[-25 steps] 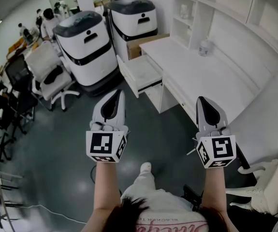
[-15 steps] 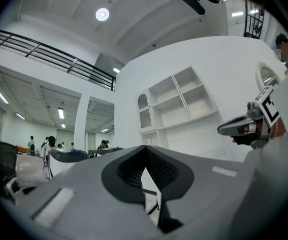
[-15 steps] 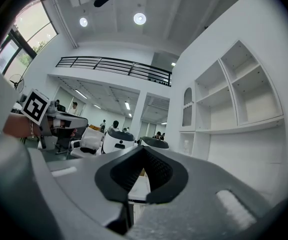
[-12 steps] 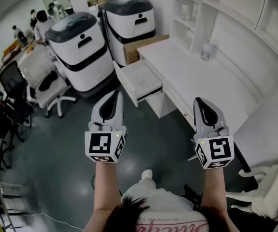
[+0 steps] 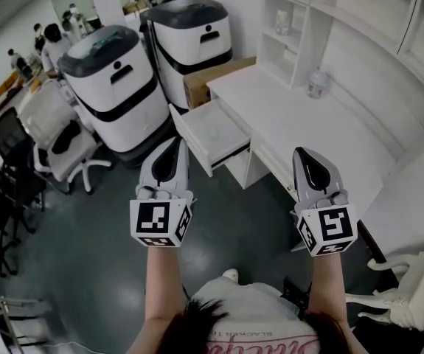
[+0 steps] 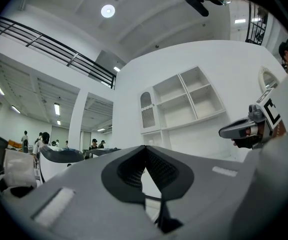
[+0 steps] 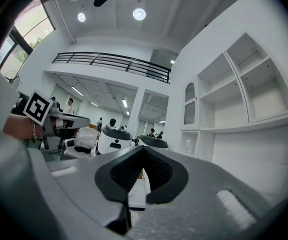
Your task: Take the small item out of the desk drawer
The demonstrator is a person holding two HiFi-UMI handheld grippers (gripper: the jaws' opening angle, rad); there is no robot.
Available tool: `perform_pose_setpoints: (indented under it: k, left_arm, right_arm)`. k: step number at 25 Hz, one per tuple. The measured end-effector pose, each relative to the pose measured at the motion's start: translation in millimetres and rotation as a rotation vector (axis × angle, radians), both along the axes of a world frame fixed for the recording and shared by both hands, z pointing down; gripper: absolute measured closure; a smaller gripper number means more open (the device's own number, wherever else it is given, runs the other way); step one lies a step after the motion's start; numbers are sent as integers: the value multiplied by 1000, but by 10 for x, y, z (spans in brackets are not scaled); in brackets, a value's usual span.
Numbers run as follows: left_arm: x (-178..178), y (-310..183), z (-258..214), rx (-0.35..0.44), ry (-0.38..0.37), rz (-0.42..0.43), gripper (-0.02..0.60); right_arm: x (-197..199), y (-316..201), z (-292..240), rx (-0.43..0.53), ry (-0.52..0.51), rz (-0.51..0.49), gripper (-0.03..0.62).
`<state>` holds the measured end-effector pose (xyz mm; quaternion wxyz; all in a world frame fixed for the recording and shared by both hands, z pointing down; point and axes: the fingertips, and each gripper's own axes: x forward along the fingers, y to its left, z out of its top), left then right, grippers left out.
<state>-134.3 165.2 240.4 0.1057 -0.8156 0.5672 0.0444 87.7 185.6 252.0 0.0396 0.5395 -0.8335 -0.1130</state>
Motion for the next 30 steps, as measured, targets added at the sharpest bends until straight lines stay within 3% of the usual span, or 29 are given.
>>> perform_pose_setpoints:
  k: [17,30]
  left_arm:
    - [-105,-411,164,-29,-5,-2,569]
    - [-119,-1046,198,-29,-7,-21,571]
  right_arm:
    - [-252,-389,160,-17,-16,-72,592]
    - [-218,-1071,209,-24,-15,-74,592]
